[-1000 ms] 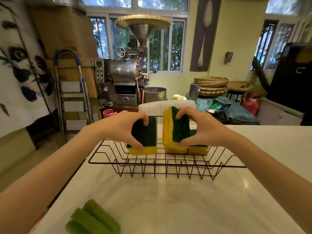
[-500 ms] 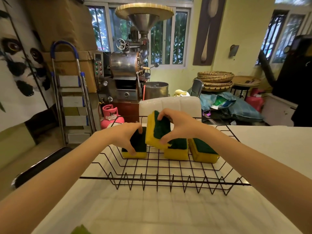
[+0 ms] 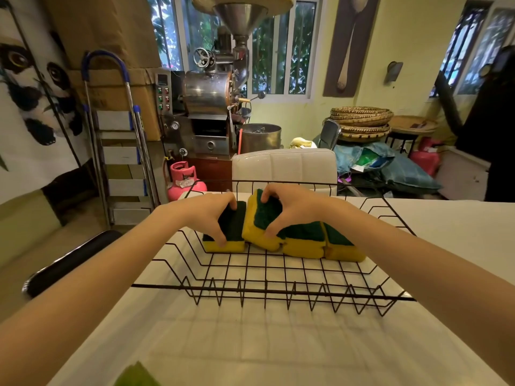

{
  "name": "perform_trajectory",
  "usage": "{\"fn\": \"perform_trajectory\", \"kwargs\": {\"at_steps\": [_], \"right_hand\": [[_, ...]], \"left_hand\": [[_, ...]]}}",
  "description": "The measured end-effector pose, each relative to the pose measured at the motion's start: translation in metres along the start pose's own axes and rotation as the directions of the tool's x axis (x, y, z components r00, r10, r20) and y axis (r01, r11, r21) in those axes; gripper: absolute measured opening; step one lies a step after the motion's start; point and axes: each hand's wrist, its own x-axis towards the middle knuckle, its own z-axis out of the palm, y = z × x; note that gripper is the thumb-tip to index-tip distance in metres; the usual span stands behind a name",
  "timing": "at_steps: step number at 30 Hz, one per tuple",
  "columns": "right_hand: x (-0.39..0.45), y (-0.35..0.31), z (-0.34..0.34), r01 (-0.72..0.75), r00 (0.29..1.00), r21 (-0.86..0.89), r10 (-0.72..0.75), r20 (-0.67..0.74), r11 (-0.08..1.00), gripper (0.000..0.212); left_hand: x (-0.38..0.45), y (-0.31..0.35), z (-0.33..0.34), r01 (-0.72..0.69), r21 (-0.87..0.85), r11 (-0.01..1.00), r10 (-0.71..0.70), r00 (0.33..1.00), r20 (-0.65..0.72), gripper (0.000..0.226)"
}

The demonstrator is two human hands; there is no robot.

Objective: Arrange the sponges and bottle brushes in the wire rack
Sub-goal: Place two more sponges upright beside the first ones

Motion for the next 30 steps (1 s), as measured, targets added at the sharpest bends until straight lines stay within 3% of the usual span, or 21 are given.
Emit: {"fn": "perform_trajectory", "kwargs": {"at_steps": [8, 21, 30], "right_hand": [[0.01, -0.009, 0.006, -0.012, 0.992, -0.178, 0.034, 0.12, 0.984, 0.068], [0.012, 0.0, 0.011, -0.026, 0.987, -0.12, 0.045, 0.156, 0.992, 0.068], [0.009, -0.017, 0.013, 0.017, 0.986, -0.347, 0.042, 0.162, 0.938, 0.069]], "left_hand": [[-0.001, 0.001, -0.002, -0.005, 0.004, 1.0, 0.005, 1.0, 0.019, 0.068], [0.007, 0.004, -0.005, -0.003, 0.026, 1.0, 0.001, 0.998, 0.06, 0.066], [-0.005, 0.026, -0.006, 0.025, 0.146, 0.989, -0.044, 0.991, 0.129, 0.063]]}}
